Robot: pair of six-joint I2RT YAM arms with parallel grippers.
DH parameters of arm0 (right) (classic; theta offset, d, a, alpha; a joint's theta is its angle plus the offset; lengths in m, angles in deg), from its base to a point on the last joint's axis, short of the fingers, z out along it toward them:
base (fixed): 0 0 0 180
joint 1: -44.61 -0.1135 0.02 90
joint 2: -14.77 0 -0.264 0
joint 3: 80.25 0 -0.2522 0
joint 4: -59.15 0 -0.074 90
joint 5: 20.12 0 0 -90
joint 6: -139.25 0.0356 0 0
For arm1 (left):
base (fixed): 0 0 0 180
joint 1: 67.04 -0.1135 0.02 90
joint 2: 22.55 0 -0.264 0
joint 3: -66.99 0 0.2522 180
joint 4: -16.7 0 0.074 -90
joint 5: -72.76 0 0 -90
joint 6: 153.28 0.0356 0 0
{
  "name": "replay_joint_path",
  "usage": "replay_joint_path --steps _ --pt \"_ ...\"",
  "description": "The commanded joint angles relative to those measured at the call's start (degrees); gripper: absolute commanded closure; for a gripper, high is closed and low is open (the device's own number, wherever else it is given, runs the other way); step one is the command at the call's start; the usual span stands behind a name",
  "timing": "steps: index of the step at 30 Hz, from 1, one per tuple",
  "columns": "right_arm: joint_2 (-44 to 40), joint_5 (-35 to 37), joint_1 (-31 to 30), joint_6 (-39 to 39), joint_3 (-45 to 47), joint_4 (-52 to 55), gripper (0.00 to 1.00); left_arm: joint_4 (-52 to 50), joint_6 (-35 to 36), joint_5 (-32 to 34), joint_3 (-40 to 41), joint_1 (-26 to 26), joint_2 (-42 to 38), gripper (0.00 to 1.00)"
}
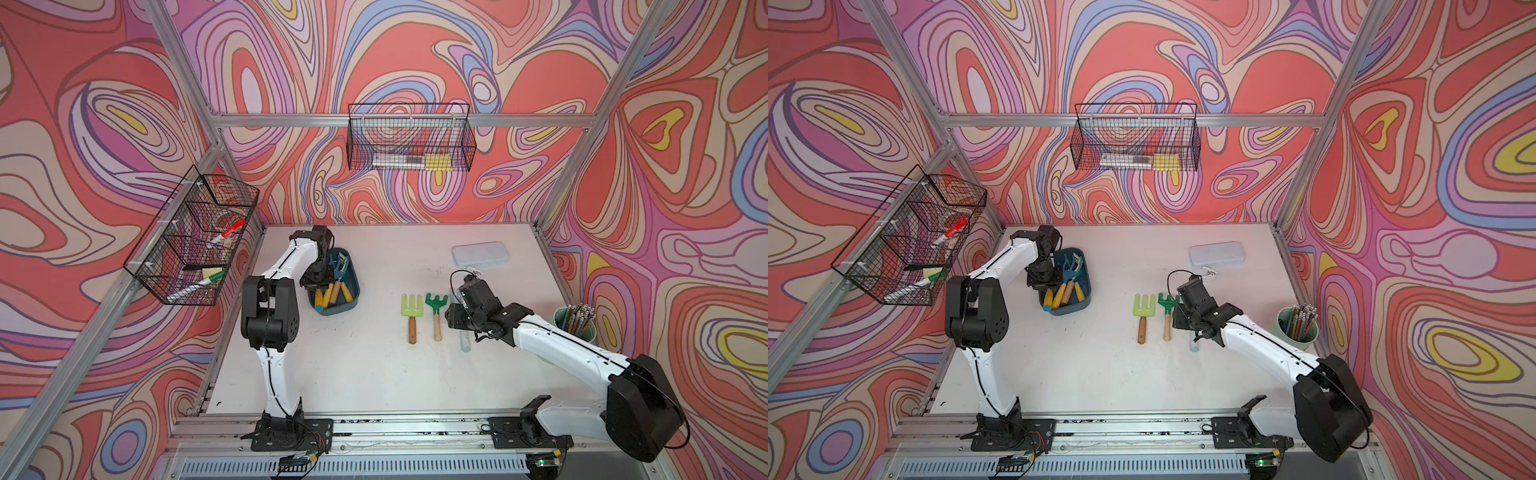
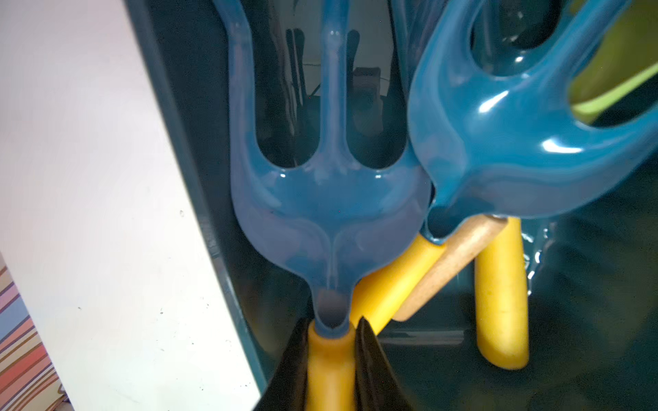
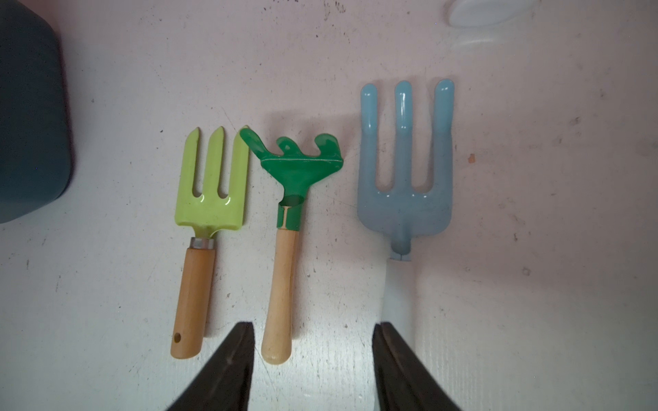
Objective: Take the hand rake out of the storage box
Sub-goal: Pick up the rake from the storage box.
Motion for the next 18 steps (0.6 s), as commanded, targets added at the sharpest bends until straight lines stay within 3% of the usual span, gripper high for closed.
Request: replay_joint_path --steps 1,11,18 --pt "-1.1 0.3 0.2 0.4 0.5 0.1 0.45 -0.7 -1.6 2.6 -1.1 -0.3 -4.7 0.88" --pt "-1.6 0.0 0.1 0.4 0.3 0.0 0.45 -4.0 -1.6 13.1 -3.2 0.1 -5.5 0.89" --pt "-1.2 0.9 0.1 0.6 0.6 -0.1 0.45 0.5 -2.9 6.7 -0.7 4.3 -13.3 0.91"
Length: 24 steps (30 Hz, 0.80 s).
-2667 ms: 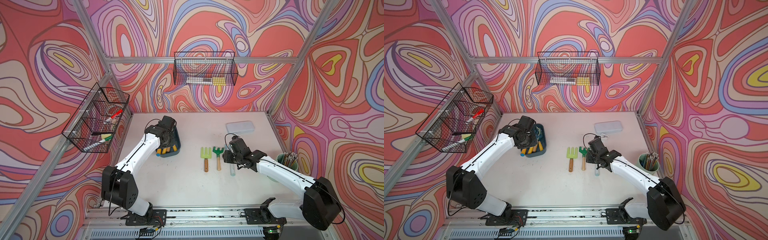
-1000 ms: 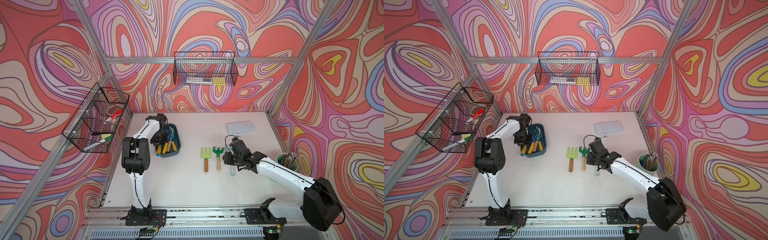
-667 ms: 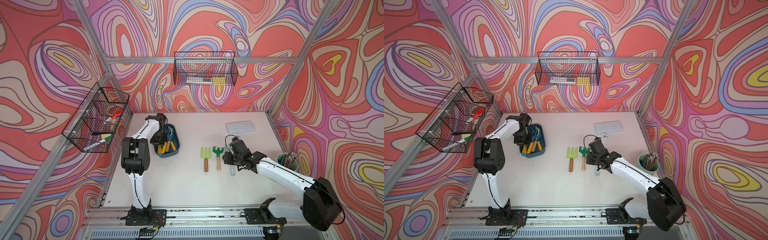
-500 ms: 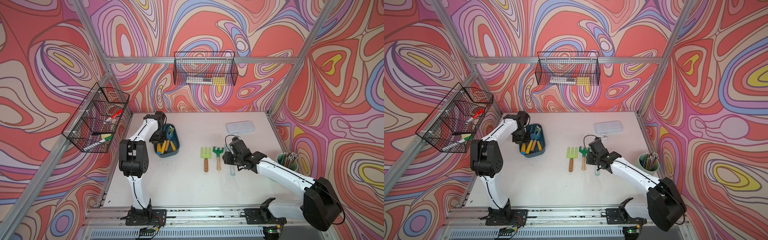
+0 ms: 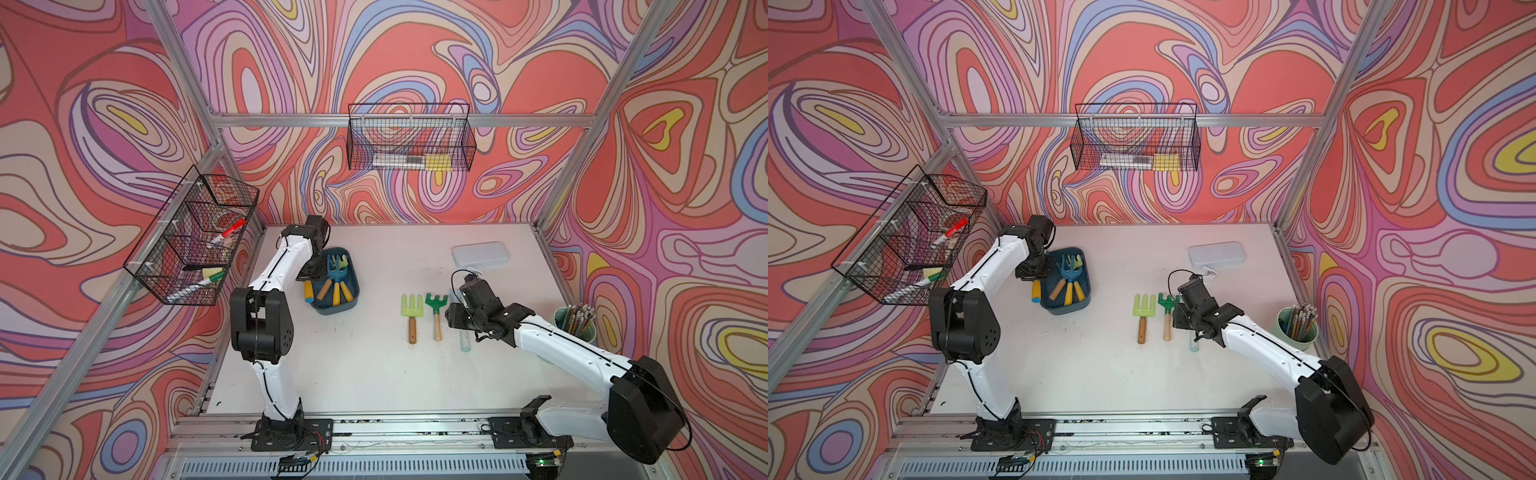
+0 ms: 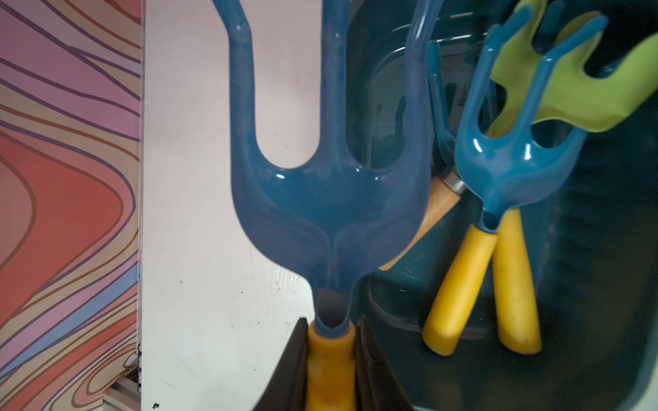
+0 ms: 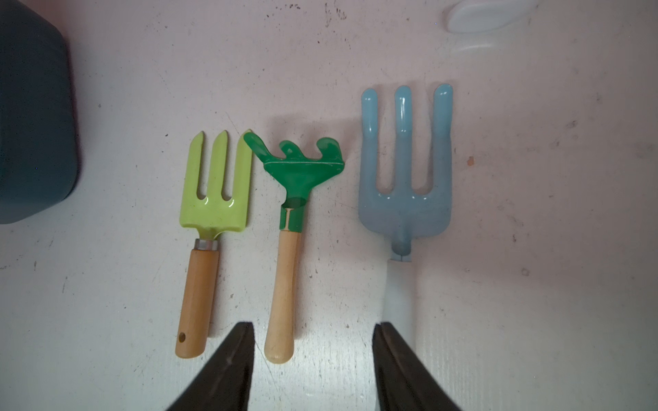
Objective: Take the hand rake out of the storage box
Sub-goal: Pick up the rake from the storage box, then place the rake at the center of the board.
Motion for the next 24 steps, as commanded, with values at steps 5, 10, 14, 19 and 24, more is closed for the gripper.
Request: replay_joint_path --steps 5,10,14,19,24 --pt "-3.3 3.5 0.2 0.7 -0.2 0.8 0.45 4.2 -3.9 -5.9 4.4 13.3 -11.5 0.9" --pt "-4.2 4.0 0.2 0.1 -1.7 3.0 0.45 11.5 -9.9 -8.1 12.5 24.2 -13.7 0.9" --pt "-2.8 2.9 0.2 0.4 -1.2 2.8 0.45 15.7 -14.9 -6.3 16.3 32.2 -10.9 0.9" --pt "-3.9 2.2 0.1 1.1 -0.5 2.3 0.45 20.1 -18.0 -6.6 20.0 34.3 -6.9 0.9" --pt "-3.4 0.6 0.1 1.3 0.2 1.5 0.45 24.9 -19.3 -7.9 23.7 34.3 -3.8 0.91"
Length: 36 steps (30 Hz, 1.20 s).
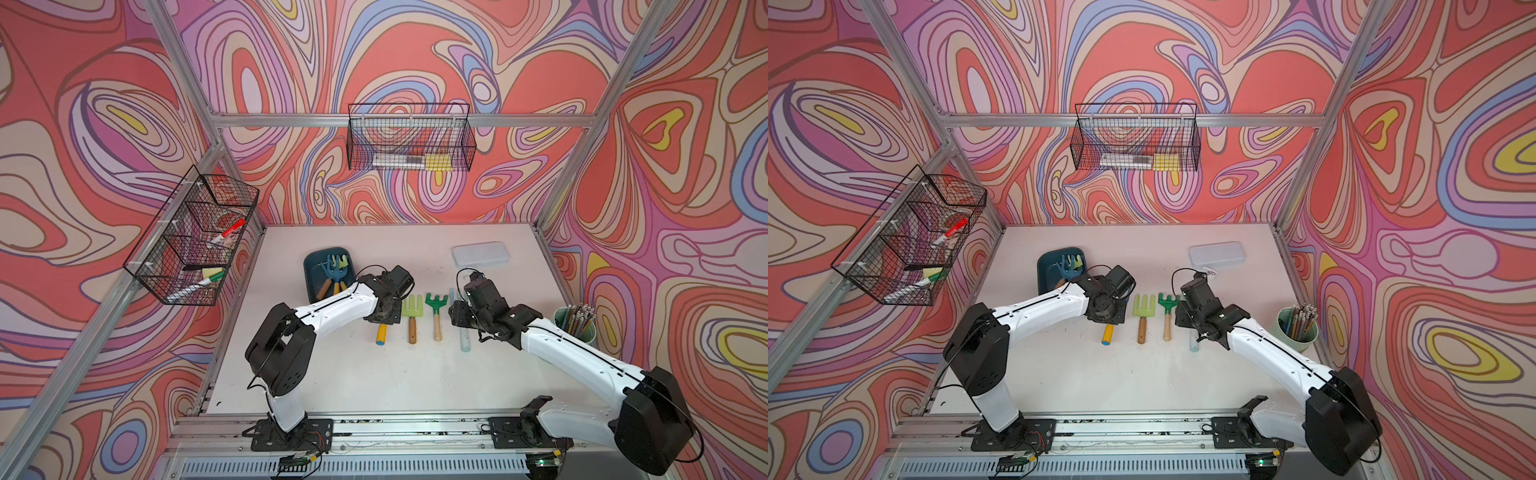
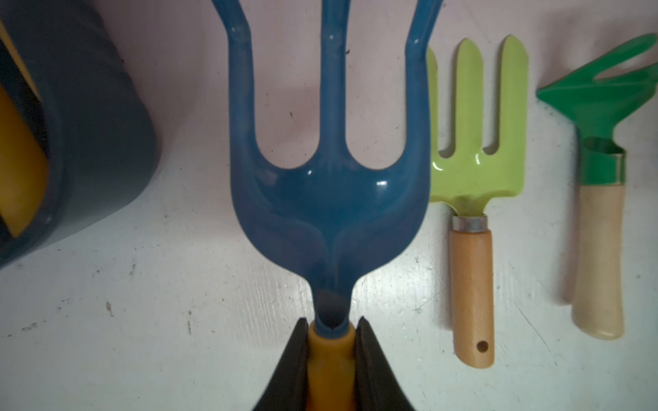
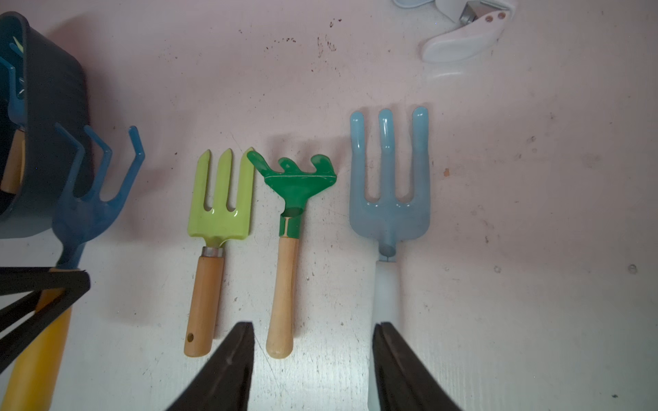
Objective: Take the hand rake out of the storage box
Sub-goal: Place the rake at the center of the board.
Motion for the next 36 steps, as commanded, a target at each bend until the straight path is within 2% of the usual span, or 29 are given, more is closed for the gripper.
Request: replay_joint_path --steps 1,14,28,36 --pt "0.2 -1.3 0.1 0.9 0.9 -0.5 0.45 5.2 -2.7 -0.4 1.8 -0.3 1.3 0.91" --pt "1.0 -1.4 0.0 0.8 1.0 -1.1 0.45 10.5 -5.1 -3.1 7.9 -0.3 1.7 0.91" --pt "0.0 -1.3 0.0 0.8 1.1 -0.8 0.45 12.3 -5.2 -3.9 8.4 -0.3 4.4 0.91" --pt "-0.2 -1.3 0.0 0.5 0.9 -0.6 0.45 12.2 -5.2 -4.7 7.2 -0.3 6.4 0.84"
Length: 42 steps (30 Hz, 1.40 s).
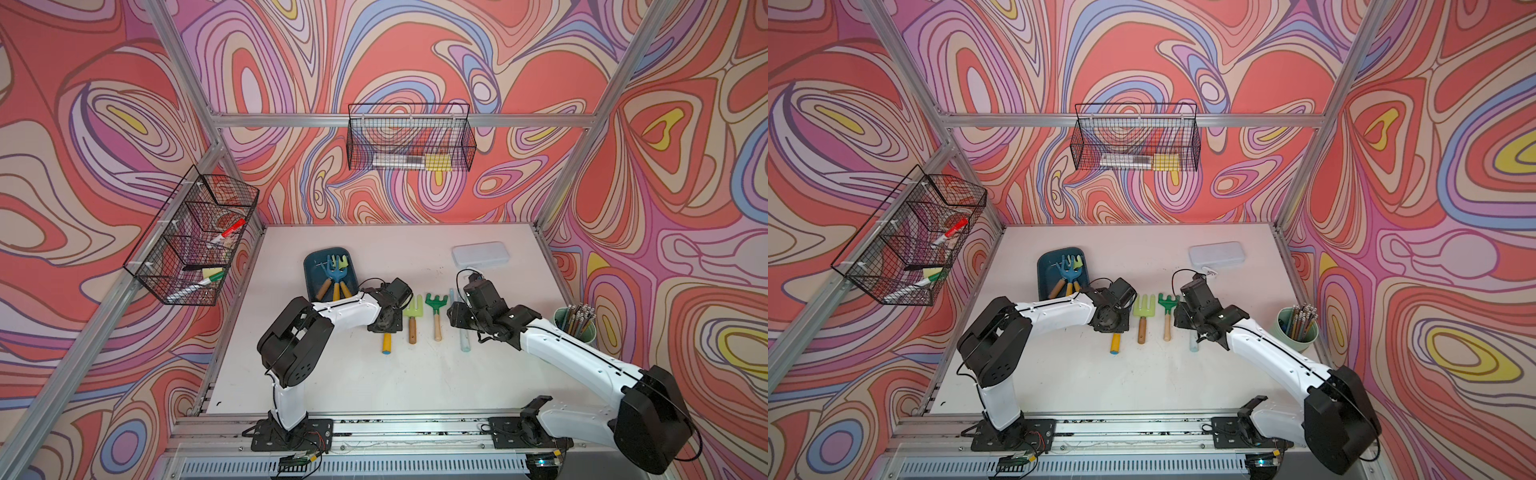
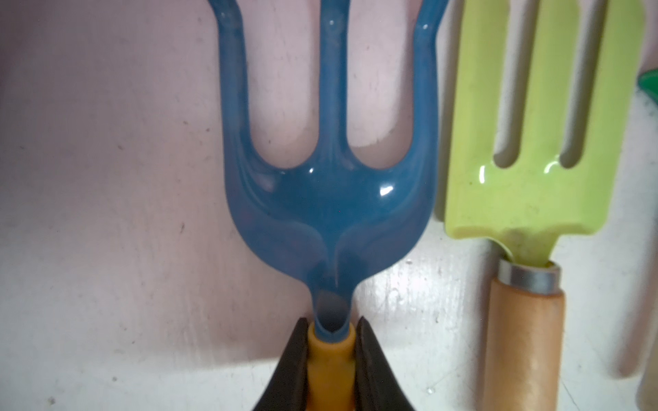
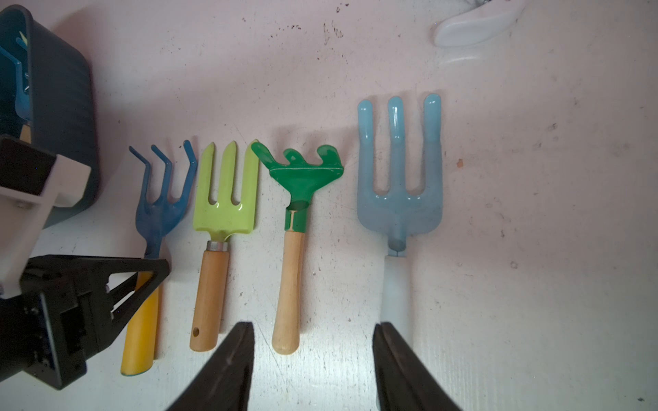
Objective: Take the hand rake out of the storage box
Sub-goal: Place the rake at the center of the board, then pick up the rake from the storage box.
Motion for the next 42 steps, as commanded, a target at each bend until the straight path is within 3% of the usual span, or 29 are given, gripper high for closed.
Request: replay_joint_path --steps 1,6,17,24,27,34,39,42 --pt "-0.6 0.1 0.0 -0.1 0.3 0.3 0.45 -0.8 -0.6 -0.5 0.0 -0.1 2.0 0.82" --pt "-0.7 0.3 0.0 -0.4 0.3 0.7 0.45 -2.0 -0.3 0.2 -0.6 -0.1 1.8 0.72" --pt "-0.3 0.4 0.0 -0.8 -0.1 0.5 0.44 -7.1 0.3 2.5 -3.1 -0.1 -1.5 0.65" --pt "2.6 0.1 0.0 -2.4 -2.6 0.7 0.44 -17.4 6.0 9.1 -14.3 -1.1 -7.3 0.54" --pt "3.1 -0.2 0.0 -2.6 -3.3 0.5 0.44 -20.1 8.8 10.5 -18.1 -5.1 -8.4 0.51" --pt "3.5 -0.5 0.0 -3.2 -3.8 0.0 0.44 -17.0 15.1 1.6 -17.6 -21.7 -7.2 0.55" --pt "4.1 -0.9 0.0 -2.9 -3.2 -1.1 0.44 -16.6 19.3 7.3 -18.4 -23.7 -2.3 0.55" --pt "4.3 -1.1 0.0 -2.8 -3.0 -1.5 0.44 -17.7 20.1 7.5 -20.0 -25.0 1.0 0.55"
